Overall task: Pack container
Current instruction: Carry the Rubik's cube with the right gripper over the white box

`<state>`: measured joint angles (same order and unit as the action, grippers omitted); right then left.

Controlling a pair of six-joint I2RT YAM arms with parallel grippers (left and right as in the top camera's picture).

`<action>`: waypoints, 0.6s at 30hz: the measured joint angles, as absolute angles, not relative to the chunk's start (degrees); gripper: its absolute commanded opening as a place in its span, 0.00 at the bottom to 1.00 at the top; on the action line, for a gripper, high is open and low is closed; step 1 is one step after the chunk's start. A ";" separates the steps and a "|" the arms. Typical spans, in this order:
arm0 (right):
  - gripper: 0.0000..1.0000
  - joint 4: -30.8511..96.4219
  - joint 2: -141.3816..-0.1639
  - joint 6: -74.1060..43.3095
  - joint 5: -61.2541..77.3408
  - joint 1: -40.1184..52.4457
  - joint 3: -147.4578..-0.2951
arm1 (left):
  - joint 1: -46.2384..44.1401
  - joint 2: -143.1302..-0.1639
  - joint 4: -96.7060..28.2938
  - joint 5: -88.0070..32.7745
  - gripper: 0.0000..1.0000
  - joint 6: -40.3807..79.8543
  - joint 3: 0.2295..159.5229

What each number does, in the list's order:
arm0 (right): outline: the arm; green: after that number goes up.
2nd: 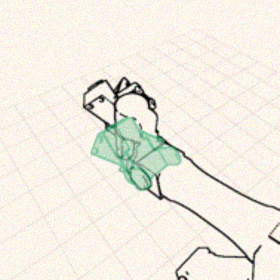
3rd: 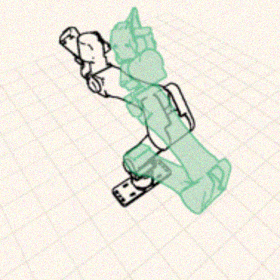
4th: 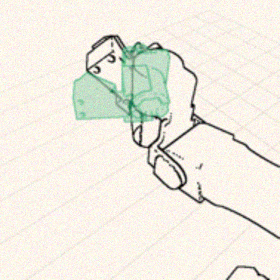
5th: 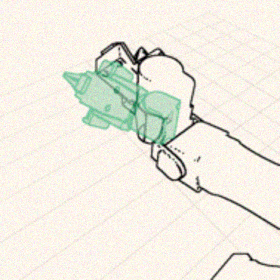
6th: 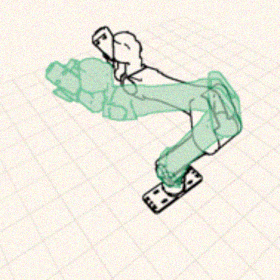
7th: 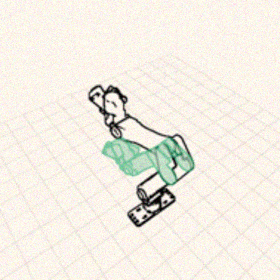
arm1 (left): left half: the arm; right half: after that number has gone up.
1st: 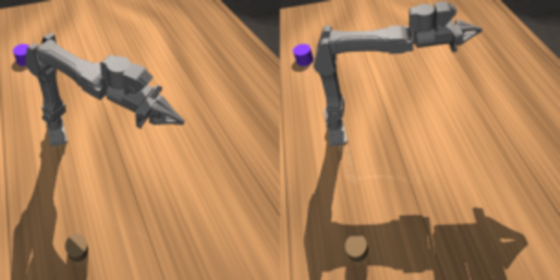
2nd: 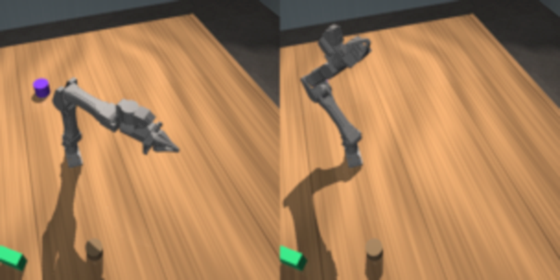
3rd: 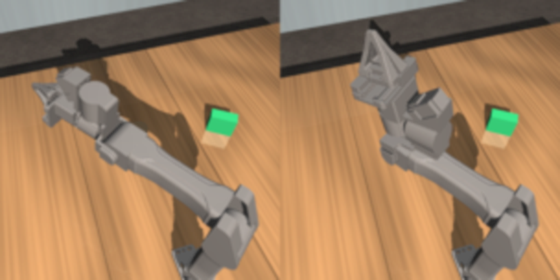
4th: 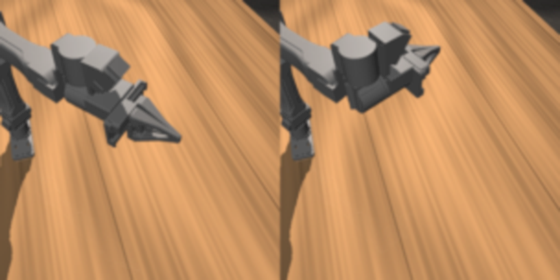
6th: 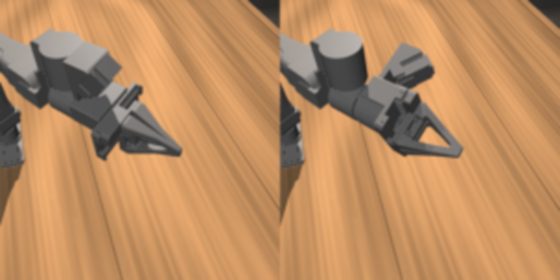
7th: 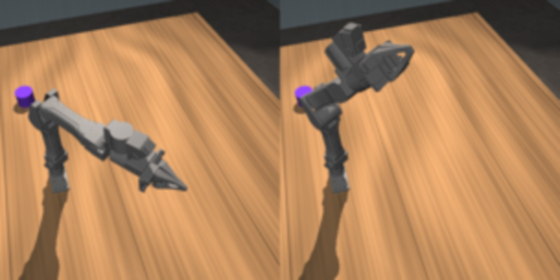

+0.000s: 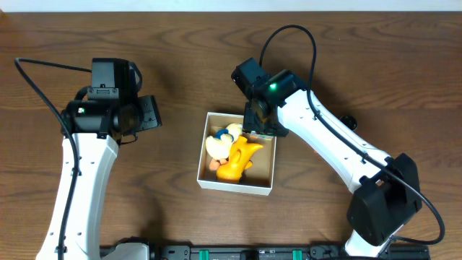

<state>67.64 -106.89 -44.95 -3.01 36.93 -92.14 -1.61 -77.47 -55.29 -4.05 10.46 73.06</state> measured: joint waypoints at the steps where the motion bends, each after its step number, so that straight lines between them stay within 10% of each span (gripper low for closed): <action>1: 0.04 67.57 -106.89 -44.95 -3.01 36.93 -92.05 | -1.61 -77.47 -55.29 -4.05 0.60 10.46 73.06; 18: 0.06 64.79 -108.27 -44.69 -4.73 36.49 -89.45 | -1.61 -77.47 -55.33 -4.05 0.60 10.44 73.06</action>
<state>64.79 -108.27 -44.69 -4.73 36.49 -89.45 -1.61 -77.47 -55.33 -4.05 10.44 73.06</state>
